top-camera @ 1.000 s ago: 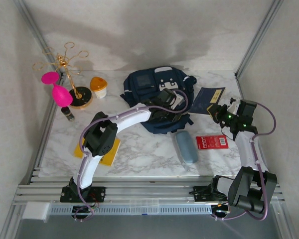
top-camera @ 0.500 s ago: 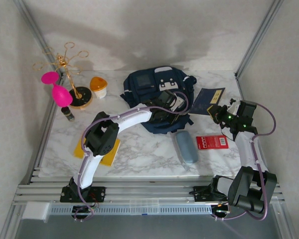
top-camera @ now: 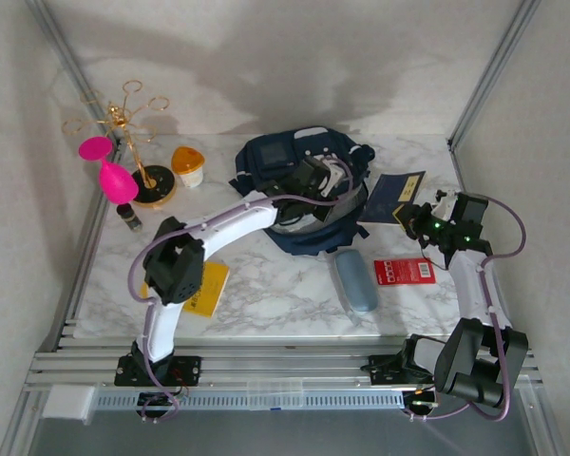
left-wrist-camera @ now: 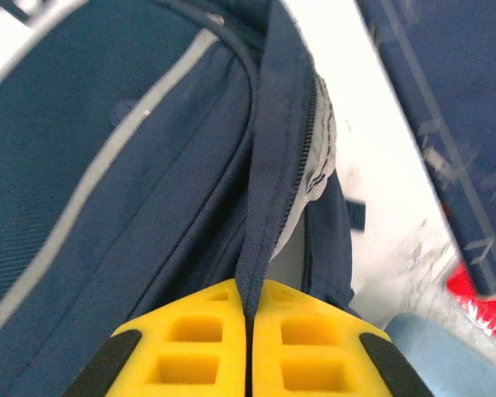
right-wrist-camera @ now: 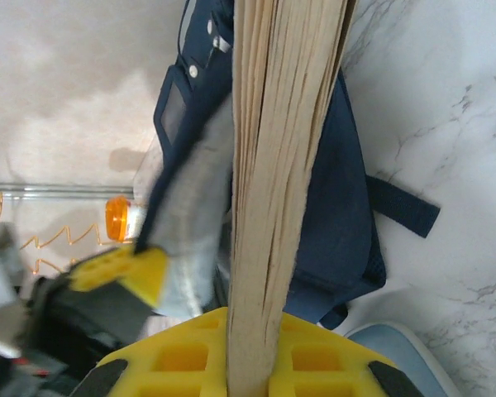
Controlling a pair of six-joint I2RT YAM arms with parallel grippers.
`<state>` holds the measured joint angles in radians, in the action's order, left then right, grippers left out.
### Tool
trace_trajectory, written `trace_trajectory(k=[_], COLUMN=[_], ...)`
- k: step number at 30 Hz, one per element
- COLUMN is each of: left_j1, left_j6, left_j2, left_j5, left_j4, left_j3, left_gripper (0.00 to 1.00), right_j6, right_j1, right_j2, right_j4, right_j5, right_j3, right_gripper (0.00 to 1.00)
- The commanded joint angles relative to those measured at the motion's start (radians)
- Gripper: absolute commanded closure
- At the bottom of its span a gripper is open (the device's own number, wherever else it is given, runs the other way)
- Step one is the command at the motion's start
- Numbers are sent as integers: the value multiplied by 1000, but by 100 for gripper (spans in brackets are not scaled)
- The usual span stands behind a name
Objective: Pack the student bag
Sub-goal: Open the student bag at the center of the table, then place the book in the student bag.
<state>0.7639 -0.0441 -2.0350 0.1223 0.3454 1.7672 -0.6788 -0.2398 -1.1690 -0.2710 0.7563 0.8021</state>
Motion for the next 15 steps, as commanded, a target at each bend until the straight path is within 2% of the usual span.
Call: trace_trajectory(k=[1, 5, 9, 15], left_j1=[-14, -15, -17, -15], left_j6=[-44, -79, -109, -129], left_j2=[110, 162, 204, 234], left_j5=[-112, -151, -191, -174], left_j4=[-42, -76, -116, -161], left_j3=[11, 20, 29, 29], left_gripper=[100, 100, 100, 100], right_j6=[53, 83, 69, -18], right_j1=[7, 53, 144, 304], right_j2=[32, 29, 21, -17], right_j4=[-59, -119, -115, 28], right_j5=[48, 55, 47, 31], right_j3=[67, 84, 64, 25], right_gripper=[100, 100, 100, 100])
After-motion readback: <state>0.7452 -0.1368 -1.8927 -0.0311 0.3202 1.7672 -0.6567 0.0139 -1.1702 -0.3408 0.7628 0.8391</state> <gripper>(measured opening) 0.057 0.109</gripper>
